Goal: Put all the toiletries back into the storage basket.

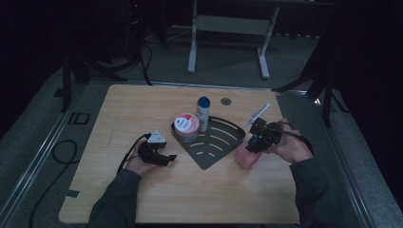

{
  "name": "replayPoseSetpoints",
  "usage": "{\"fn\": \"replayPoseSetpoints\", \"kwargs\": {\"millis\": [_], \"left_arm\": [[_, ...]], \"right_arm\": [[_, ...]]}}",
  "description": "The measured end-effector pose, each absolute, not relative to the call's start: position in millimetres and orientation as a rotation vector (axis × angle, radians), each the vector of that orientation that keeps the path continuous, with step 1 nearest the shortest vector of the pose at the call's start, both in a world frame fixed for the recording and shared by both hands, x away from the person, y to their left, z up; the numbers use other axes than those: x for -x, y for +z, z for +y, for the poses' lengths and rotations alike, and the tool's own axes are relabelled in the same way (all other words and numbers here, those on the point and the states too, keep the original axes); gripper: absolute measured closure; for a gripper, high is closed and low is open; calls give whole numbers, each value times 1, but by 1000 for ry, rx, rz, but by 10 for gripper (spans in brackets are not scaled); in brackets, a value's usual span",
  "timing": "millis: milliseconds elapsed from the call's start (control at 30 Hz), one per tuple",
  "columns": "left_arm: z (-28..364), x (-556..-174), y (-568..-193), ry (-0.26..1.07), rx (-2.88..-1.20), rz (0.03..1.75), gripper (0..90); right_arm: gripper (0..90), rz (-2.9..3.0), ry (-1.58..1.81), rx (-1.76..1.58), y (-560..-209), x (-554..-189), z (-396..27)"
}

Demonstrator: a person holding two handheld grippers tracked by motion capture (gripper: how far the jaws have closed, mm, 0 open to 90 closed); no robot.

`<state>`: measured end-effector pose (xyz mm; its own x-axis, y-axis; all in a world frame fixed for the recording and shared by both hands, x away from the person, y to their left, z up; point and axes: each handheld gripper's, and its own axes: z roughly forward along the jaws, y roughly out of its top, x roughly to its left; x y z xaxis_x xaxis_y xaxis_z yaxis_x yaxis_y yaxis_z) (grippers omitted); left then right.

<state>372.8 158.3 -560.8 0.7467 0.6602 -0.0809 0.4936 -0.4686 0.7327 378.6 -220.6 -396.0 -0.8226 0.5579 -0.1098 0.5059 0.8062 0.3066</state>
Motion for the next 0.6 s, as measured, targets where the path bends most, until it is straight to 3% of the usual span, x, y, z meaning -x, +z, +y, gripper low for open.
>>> {"fn": "replayPoseSetpoints", "kwargs": {"millis": [600], "left_arm": [[158,-373,-561,272,-2164,863,255]], "right_arm": [[473,2761,415,-826,-367,-386,-218]]}}
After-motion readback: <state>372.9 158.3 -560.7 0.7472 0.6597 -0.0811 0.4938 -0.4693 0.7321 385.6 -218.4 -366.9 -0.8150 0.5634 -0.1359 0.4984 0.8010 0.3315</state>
